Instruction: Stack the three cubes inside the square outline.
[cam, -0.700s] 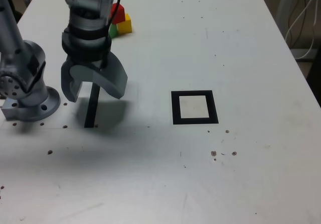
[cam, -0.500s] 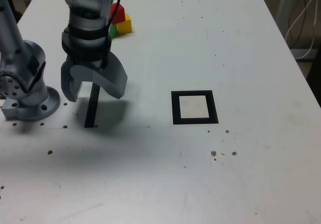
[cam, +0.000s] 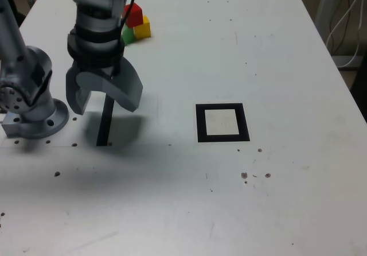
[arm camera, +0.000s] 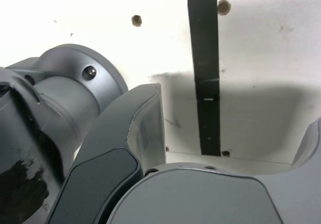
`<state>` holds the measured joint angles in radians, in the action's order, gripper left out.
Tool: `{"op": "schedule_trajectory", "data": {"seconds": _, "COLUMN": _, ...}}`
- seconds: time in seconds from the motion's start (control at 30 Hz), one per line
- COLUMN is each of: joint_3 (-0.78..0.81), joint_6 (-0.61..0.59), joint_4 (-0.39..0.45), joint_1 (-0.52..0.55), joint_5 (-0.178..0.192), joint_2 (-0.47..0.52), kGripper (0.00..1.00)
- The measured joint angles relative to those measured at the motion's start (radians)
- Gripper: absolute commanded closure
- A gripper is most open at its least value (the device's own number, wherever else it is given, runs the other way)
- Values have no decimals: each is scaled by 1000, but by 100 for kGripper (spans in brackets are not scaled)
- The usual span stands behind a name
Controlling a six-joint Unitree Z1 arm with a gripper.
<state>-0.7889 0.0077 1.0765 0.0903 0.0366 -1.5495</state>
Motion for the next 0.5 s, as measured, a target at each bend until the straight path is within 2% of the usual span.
{"op": "schedule_trajectory", "data": {"seconds": 0.17, "joint_3": -59, "joint_6": 48, "joint_4": 76, "joint_1": -52, "joint_5": -2, "joint_2": 20, "kGripper": 1}}
{"op": "schedule_trajectory", "data": {"seconds": 0.37, "joint_3": -222, "joint_6": 86, "joint_4": 266, "joint_1": -106, "joint_5": 31, "joint_2": 81, "kGripper": 1}}
{"op": "schedule_trajectory", "data": {"seconds": 0.5, "joint_3": -351, "joint_6": 134, "joint_4": 367, "joint_1": -151, "joint_5": 38, "joint_2": 108, "kGripper": 1}}
